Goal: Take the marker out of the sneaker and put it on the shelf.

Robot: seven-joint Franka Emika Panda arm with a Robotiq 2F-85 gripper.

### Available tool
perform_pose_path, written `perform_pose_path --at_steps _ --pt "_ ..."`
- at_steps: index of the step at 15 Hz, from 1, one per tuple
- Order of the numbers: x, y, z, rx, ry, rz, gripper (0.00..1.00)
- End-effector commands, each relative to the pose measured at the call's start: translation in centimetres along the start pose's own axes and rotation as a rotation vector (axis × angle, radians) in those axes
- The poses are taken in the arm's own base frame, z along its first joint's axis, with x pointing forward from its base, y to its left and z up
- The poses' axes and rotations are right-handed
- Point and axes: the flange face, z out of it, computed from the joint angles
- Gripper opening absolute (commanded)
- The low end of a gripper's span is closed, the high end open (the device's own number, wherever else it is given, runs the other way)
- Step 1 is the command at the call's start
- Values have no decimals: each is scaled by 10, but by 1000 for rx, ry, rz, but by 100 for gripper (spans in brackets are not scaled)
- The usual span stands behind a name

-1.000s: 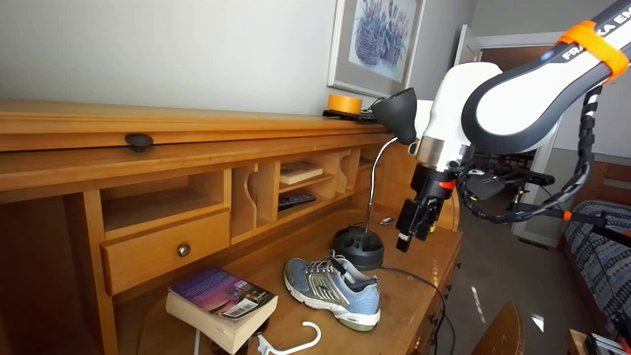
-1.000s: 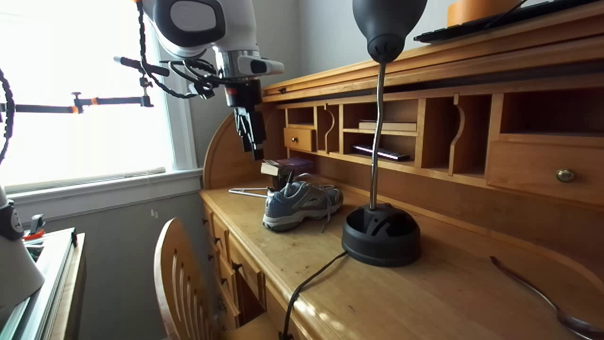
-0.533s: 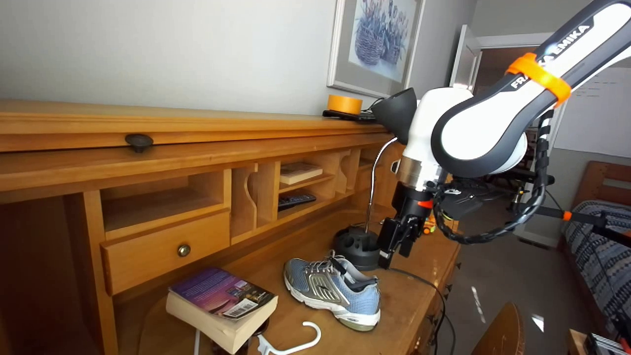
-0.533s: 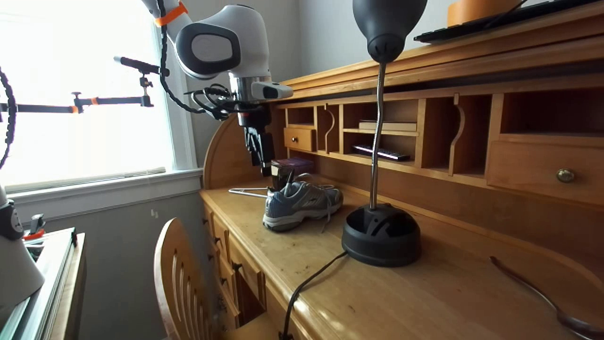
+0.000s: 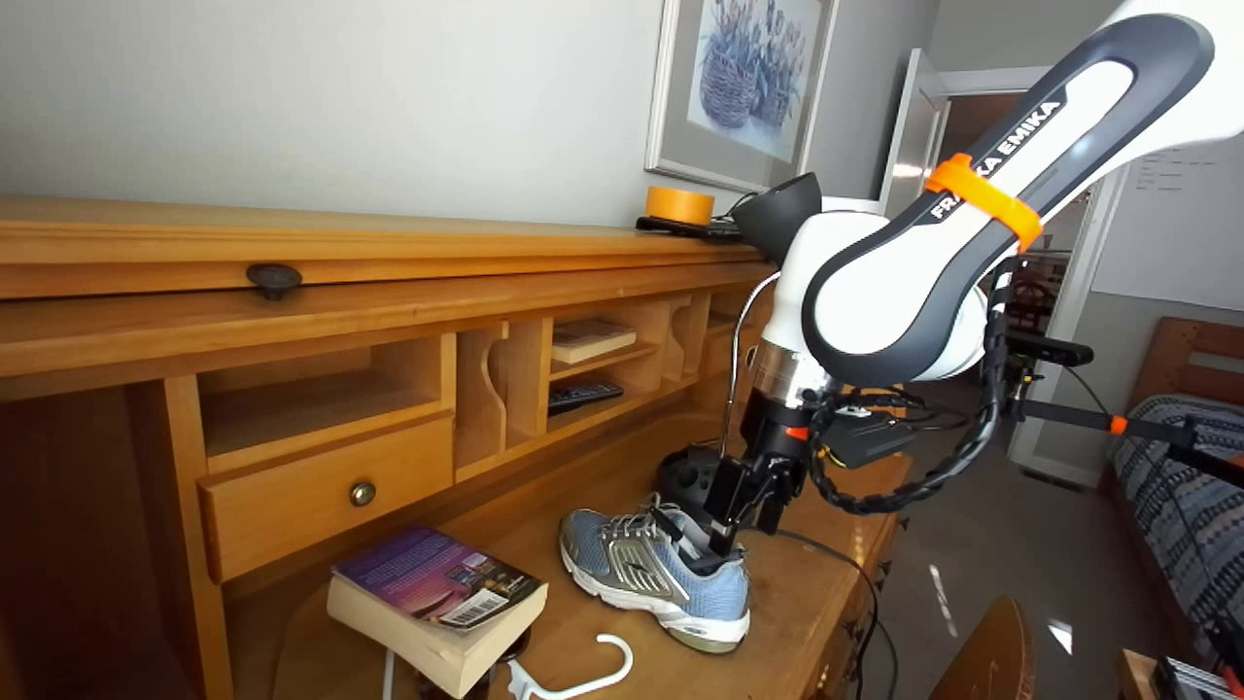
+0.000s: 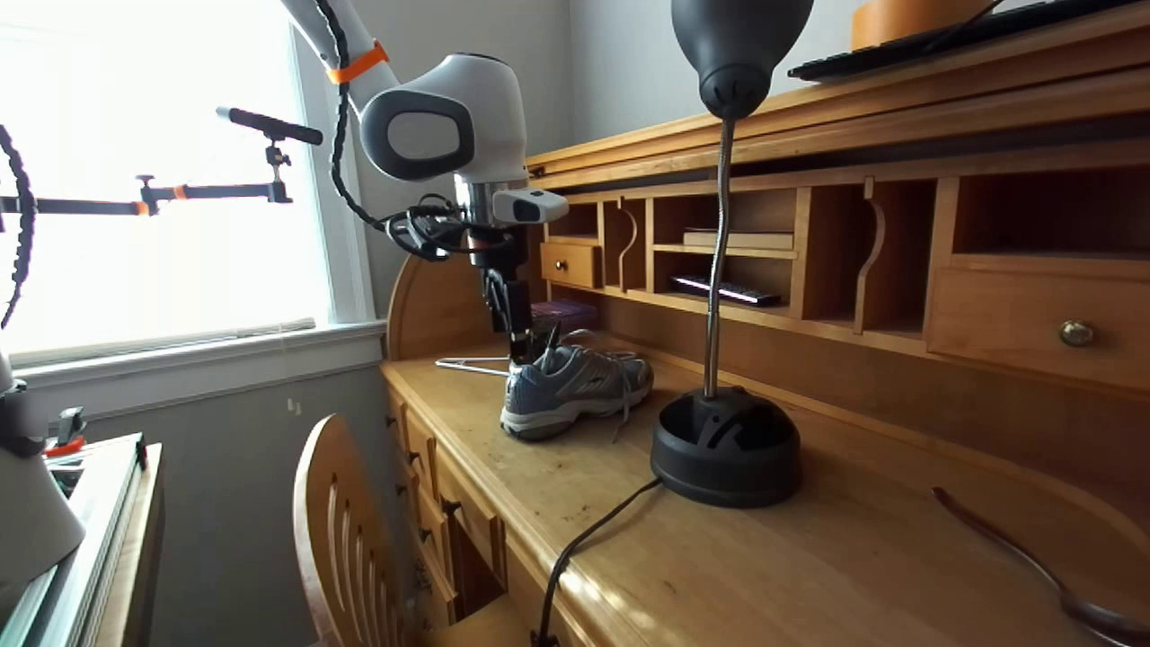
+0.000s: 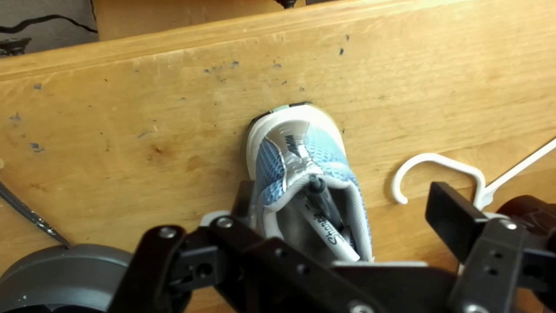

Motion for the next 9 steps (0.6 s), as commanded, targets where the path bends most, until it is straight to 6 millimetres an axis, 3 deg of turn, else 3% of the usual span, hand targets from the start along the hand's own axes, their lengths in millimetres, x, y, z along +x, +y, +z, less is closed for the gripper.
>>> perform_pose_path --at_steps 1,9 --pt "9 -8 14 32 4 28 100" --pt "19 -21 30 68 10 71 100"
